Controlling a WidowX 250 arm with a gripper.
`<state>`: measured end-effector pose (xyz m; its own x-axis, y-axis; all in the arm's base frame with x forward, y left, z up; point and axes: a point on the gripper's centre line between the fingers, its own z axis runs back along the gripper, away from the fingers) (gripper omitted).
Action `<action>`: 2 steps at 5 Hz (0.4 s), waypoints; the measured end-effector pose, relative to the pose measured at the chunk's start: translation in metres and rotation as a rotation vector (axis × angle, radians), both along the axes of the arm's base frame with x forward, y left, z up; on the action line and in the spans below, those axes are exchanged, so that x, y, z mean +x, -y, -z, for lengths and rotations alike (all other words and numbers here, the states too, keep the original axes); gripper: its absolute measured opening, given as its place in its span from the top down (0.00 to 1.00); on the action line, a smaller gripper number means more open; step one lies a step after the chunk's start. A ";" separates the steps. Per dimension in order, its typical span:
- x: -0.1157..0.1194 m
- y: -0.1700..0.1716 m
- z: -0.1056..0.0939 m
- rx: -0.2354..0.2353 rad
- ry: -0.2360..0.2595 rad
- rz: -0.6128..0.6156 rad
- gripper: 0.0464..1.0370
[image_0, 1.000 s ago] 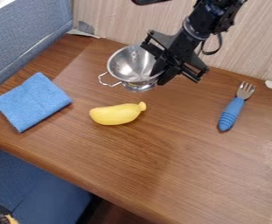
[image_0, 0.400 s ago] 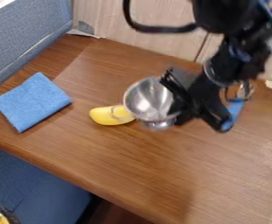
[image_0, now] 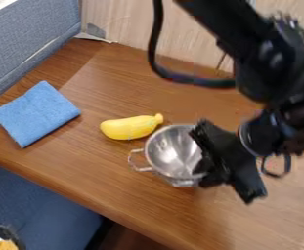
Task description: Put silver pot and placed it right bottom side of the table
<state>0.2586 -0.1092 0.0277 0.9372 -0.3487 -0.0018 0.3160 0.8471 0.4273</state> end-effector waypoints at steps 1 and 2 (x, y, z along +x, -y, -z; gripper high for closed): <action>-0.014 0.009 0.010 0.013 -0.029 0.065 0.96; -0.020 0.014 0.018 0.022 -0.052 0.102 0.96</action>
<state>0.2389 -0.1229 0.0093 0.8952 -0.4418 -0.0579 0.4224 0.8001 0.4260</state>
